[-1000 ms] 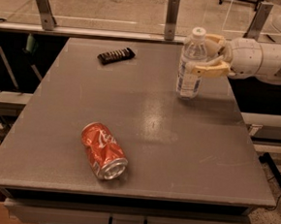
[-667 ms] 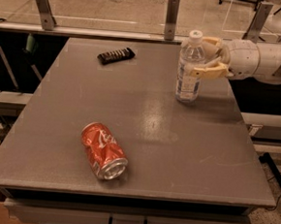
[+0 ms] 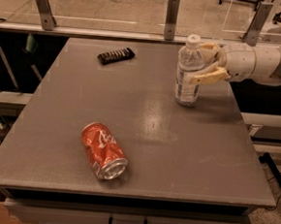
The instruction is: Place blue plastic bottle upright
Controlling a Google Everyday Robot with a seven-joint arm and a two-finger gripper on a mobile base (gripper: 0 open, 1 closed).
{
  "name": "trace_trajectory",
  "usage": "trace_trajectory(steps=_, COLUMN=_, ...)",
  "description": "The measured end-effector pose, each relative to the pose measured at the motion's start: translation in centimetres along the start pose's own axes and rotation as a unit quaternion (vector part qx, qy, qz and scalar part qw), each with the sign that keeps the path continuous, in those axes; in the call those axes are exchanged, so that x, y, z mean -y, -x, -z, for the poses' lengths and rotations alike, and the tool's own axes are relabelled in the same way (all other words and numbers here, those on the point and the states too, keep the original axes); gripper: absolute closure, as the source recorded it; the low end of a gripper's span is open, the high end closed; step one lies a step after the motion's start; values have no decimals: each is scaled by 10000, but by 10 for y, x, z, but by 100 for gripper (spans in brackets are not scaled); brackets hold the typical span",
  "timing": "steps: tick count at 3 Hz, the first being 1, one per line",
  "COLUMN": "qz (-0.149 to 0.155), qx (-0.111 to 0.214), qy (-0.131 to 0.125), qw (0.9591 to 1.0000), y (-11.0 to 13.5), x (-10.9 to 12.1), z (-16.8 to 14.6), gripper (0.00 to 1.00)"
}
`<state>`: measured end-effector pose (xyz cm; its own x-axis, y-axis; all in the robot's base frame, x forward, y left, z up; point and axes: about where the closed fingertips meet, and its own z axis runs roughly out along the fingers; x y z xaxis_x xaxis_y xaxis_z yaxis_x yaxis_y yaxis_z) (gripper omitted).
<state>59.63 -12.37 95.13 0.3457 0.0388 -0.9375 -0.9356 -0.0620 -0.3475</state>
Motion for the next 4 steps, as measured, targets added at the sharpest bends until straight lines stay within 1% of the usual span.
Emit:
trace_trajectory(steps=1, qz=-154, qx=-108, qy=-117, qw=9998, y=-5, x=0, z=3, gripper=0)
trace_trajectory(steps=2, qz=-255, qx=-191, qy=-197, qw=9993, y=-8, x=0, z=6, gripper=0)
trace_trajectory(steps=4, qz=-397, qx=-319, qy=-275, qw=9983, y=-10, x=0, z=6, gripper=0)
